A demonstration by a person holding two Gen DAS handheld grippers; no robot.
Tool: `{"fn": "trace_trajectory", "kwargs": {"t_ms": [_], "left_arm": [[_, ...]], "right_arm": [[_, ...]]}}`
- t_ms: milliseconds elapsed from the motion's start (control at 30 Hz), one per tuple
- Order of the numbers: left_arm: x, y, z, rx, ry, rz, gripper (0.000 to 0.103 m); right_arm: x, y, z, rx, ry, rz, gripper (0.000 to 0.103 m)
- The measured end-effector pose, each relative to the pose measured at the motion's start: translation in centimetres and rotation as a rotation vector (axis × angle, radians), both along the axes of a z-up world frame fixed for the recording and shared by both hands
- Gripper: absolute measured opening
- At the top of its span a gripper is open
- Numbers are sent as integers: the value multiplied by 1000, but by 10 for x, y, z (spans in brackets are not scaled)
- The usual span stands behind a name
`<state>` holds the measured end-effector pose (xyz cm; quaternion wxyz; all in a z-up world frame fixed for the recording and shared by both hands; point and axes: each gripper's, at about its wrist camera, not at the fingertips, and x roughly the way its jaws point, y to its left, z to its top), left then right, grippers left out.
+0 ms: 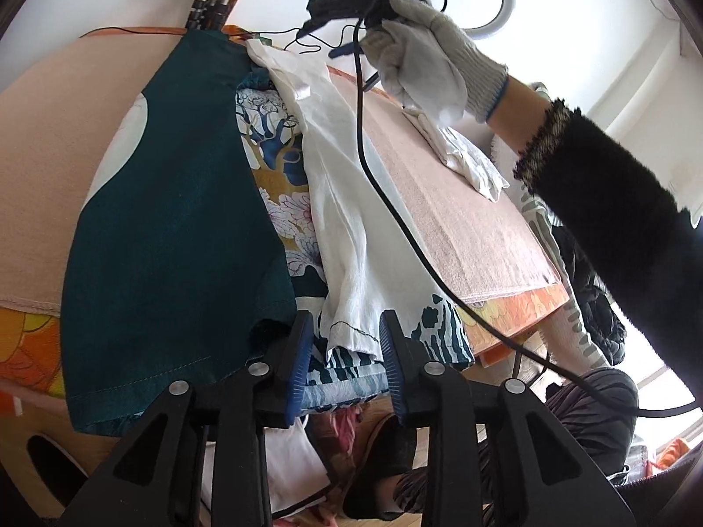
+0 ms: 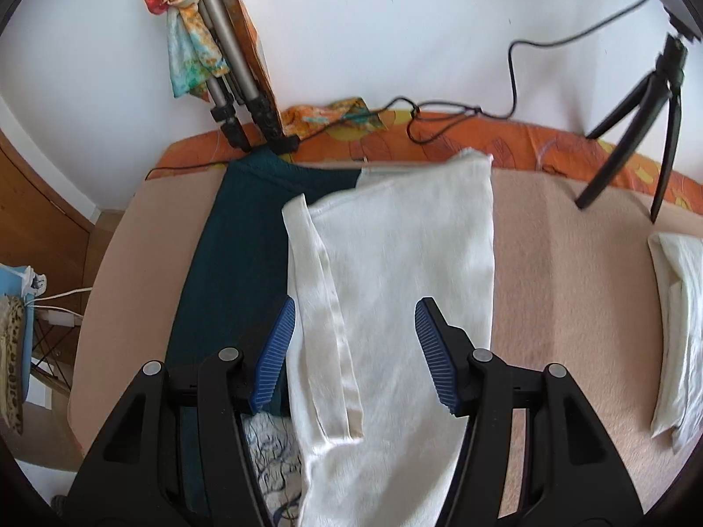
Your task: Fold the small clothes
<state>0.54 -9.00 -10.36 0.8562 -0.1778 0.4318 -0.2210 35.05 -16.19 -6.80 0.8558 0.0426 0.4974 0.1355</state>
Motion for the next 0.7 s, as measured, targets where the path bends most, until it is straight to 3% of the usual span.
{"fn": "trace_trajectory", "kwargs": {"t_ms": [200, 300, 500, 700], "left_arm": [[-18, 19, 15, 37, -40, 12, 36], [-25, 33, 22, 65, -61, 44, 36], [-30, 60, 32, 87, -86, 128, 36], [-30, 81, 37, 119, -101, 161, 36]], "right_arm": [[-27, -2, -45, 28, 95, -14, 59], [-27, 4, -53, 113, 130, -16, 56], [-45, 28, -32, 405, 141, 129, 56], [-86, 28, -2, 347, 60, 155, 56]]}}
